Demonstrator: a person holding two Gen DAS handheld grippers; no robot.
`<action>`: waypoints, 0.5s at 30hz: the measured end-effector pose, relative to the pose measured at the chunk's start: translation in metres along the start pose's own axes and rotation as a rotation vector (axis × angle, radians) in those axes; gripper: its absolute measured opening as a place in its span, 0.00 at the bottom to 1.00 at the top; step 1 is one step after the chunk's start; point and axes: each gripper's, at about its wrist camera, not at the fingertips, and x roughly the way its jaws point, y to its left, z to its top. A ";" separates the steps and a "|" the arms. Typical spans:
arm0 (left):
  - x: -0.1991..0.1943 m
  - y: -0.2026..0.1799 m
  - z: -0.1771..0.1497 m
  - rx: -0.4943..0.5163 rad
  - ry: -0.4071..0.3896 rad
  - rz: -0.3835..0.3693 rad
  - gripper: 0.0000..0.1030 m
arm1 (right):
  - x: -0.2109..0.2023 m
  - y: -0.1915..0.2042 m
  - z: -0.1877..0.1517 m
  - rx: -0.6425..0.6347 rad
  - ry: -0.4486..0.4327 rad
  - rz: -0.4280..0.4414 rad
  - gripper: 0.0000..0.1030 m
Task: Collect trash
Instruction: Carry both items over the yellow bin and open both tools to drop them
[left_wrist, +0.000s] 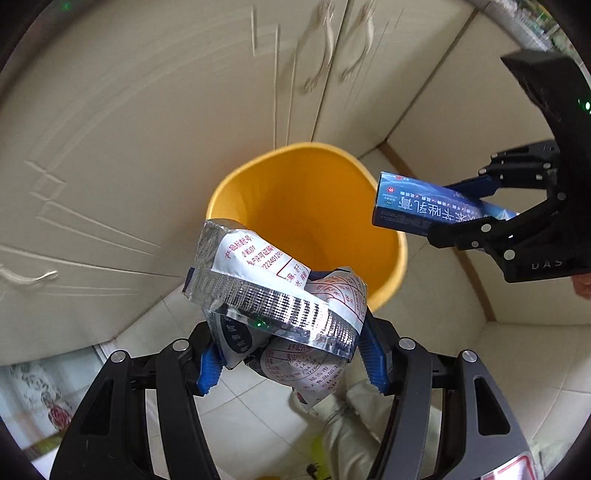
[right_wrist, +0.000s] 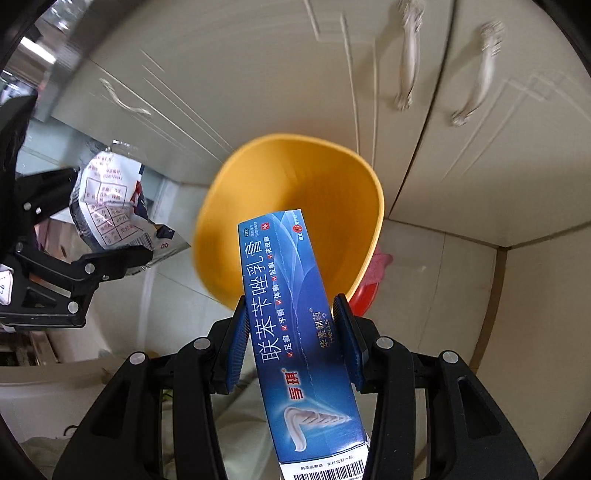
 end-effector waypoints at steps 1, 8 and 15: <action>0.013 0.005 0.003 -0.001 0.025 0.000 0.59 | 0.013 -0.001 0.005 0.003 0.027 -0.001 0.45; 0.067 0.016 0.008 0.003 0.102 -0.017 0.59 | 0.054 -0.004 0.027 0.002 0.083 -0.005 0.45; 0.088 0.024 0.009 -0.014 0.127 -0.024 0.60 | 0.070 -0.008 0.039 0.025 0.097 0.008 0.46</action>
